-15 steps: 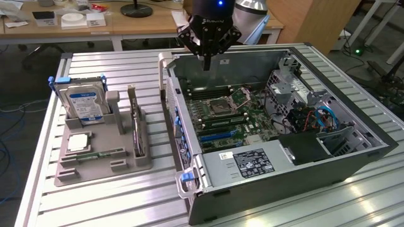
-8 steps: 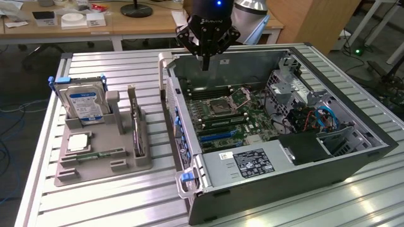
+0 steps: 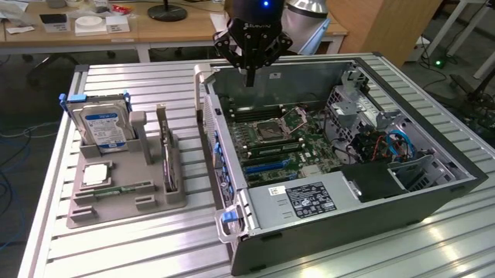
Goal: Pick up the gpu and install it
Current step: 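Reach for the gpu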
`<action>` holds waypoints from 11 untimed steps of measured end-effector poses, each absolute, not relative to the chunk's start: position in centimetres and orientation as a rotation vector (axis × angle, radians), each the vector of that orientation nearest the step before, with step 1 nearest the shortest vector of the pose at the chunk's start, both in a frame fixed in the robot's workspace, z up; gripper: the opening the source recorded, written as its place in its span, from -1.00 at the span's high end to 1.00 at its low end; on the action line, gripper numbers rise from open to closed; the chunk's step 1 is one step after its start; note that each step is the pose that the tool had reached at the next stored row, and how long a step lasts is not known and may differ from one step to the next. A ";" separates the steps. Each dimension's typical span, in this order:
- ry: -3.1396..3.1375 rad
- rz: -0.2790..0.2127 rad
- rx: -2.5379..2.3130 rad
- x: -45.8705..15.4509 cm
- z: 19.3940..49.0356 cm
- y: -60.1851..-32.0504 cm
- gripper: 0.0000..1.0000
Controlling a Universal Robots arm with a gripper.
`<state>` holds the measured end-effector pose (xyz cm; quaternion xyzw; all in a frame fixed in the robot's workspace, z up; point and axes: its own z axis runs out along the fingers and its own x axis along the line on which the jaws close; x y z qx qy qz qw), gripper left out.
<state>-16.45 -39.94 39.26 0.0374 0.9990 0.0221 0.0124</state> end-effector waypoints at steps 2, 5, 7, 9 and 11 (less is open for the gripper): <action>3.114 0.069 0.117 -16.5 39.3 -39.9 0.80; 3.114 0.069 0.117 -16.7 39.3 -39.9 0.80; 3.114 0.069 0.117 -16.8 39.2 -39.9 0.80; 3.114 0.069 0.117 -16.9 39.3 -39.9 0.80; 3.114 0.069 0.117 -17.0 39.2 -40.0 0.80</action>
